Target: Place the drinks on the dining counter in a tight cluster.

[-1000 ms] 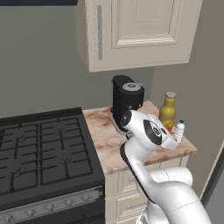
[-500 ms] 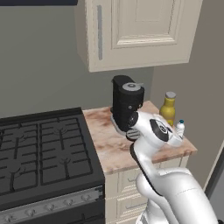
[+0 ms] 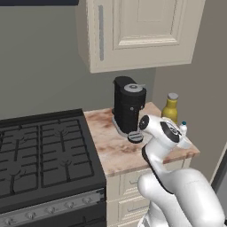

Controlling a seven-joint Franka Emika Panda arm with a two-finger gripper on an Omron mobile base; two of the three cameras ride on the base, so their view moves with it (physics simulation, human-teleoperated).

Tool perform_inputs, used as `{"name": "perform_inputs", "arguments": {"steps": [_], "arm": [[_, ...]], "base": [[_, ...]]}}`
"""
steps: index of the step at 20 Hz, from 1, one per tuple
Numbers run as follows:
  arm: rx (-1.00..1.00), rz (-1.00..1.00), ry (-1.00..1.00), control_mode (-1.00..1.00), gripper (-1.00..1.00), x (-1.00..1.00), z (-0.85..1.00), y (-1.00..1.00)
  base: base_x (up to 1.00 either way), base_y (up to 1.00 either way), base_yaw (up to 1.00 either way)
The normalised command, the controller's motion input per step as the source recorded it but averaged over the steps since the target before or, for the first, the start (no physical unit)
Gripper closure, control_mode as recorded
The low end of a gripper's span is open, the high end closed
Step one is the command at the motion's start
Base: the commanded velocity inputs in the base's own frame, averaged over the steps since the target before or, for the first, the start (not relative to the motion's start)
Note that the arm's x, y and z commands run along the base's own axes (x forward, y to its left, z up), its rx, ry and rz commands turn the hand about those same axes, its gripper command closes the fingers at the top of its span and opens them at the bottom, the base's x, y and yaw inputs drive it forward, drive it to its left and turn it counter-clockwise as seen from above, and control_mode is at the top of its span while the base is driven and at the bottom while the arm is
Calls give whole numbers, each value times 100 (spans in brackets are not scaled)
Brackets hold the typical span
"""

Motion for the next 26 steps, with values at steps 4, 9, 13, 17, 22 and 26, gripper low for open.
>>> {"name": "perform_inputs", "arguments": {"steps": [4,9,13,17,22,26], "arm": [[0,0,0,-100,-100,13,-12,-28],[0,2,0,-100,-100,18,-7,-4],[0,3,0,-100,-100,15,-14,-3],[0,2,0,-100,-100,13,-16,-5],[0,0,0,-100,-100,12,-15,-9],[0,0,0,-100,-100,16,-18,-9]], "base": [[0,0,0],[0,0,0],[0,0,0],[0,0,0],[0,0,0],[0,0,0]]}}
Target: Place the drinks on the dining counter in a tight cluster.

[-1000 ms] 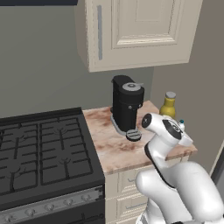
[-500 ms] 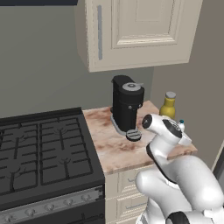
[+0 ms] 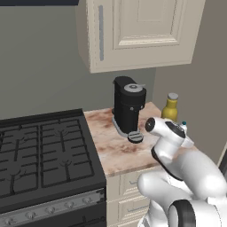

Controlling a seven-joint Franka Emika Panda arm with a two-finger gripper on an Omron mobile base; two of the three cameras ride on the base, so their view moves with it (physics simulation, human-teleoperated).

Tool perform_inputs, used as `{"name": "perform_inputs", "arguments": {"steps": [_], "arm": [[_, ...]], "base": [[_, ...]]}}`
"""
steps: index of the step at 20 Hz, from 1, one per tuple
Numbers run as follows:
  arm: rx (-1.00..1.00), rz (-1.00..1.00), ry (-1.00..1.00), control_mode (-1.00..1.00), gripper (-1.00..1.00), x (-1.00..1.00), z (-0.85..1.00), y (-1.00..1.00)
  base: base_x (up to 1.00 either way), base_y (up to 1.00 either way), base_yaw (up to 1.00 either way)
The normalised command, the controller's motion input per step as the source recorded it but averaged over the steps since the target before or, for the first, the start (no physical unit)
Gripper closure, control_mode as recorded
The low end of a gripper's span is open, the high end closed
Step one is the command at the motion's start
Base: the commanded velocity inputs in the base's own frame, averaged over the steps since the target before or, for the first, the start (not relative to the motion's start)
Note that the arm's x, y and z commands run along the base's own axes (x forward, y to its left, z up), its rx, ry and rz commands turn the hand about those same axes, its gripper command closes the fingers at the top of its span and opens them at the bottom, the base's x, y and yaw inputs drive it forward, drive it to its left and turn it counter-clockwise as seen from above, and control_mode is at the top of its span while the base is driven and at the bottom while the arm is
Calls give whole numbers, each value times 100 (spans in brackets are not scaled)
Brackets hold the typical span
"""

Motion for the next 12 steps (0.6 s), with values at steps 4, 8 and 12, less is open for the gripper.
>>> {"name": "perform_inputs", "arguments": {"steps": [4,8,12], "arm": [[-1,0,0,-100,-100,19,-15,-5],[0,0,0,-100,-100,25,-13,-3],[0,0,0,-100,-100,23,-13,-7]], "base": [[0,0,0],[0,0,0],[0,0,0]]}}
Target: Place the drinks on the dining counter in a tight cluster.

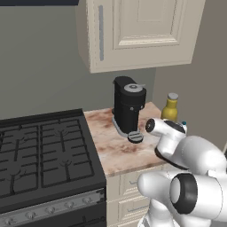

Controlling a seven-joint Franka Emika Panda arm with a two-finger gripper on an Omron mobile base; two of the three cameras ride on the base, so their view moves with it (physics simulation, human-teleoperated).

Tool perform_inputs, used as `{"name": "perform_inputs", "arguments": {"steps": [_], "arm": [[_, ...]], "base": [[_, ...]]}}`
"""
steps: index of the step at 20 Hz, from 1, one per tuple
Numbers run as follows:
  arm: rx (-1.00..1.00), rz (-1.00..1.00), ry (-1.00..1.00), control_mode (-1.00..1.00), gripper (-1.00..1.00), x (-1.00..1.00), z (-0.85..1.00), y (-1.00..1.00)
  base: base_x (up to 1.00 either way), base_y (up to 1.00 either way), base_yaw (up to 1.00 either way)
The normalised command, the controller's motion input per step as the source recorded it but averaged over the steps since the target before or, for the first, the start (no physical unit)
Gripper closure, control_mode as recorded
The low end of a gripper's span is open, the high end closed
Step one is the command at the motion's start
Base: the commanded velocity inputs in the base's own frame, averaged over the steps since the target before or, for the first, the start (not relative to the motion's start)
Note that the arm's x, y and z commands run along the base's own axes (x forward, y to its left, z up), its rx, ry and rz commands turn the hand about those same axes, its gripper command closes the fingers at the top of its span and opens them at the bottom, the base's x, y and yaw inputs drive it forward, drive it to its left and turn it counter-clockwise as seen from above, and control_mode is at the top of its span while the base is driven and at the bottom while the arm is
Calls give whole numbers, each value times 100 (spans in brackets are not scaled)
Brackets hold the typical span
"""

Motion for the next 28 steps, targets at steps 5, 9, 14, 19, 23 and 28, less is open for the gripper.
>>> {"name": "perform_inputs", "arguments": {"steps": [5,9,14,19,23,28], "arm": [[0,-2,0,-100,-100,16,-8,-8],[0,-8,0,-100,-100,8,-8,-7],[0,-11,0,-100,-100,14,-9,-5],[0,-1,0,-100,-100,25,-10,0],[0,0,0,-100,-100,31,-12,2],[0,0,0,-100,-100,24,-14,0]], "base": [[0,0,0],[0,0,0],[0,0,0],[0,0,0],[0,0,0],[0,0,0]]}}
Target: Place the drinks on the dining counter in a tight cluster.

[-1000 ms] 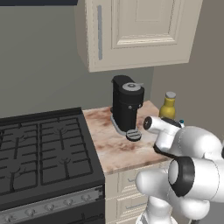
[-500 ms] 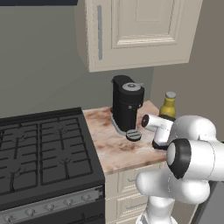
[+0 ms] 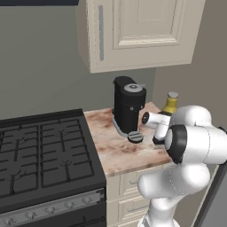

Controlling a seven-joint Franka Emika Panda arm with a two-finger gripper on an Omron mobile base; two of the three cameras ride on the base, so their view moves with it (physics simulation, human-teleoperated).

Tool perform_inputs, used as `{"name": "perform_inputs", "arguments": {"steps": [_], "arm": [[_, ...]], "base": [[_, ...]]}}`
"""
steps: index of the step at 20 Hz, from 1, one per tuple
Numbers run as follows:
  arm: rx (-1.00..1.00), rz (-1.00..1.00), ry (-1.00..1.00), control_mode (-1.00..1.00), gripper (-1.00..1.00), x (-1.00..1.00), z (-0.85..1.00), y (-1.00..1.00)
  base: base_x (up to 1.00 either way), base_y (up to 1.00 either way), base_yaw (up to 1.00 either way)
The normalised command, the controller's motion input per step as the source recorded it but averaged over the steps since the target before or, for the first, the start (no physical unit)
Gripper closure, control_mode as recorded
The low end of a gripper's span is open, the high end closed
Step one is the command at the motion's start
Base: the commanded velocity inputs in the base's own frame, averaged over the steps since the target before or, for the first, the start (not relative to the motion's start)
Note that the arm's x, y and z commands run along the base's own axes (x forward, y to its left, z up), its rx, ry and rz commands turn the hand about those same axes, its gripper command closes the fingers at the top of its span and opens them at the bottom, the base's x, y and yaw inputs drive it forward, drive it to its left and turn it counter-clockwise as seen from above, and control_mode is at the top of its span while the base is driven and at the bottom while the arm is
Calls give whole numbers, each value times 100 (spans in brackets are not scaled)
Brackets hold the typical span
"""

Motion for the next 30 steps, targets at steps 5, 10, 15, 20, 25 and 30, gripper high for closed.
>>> {"name": "perform_inputs", "arguments": {"steps": [5,10,15,20,25,30], "arm": [[0,0,0,-100,-100,11,-21,0],[0,0,-1,-100,-100,0,-21,0],[-1,0,-5,-100,-100,-6,-18,0],[-4,0,-9,-100,-100,-9,-11,-6],[-2,0,-11,-100,-100,-20,-12,-3],[-1,0,-11,-100,-100,-23,-17,0]], "base": [[0,0,0],[0,0,0],[0,0,0],[0,0,0],[0,0,0],[0,0,0]]}}
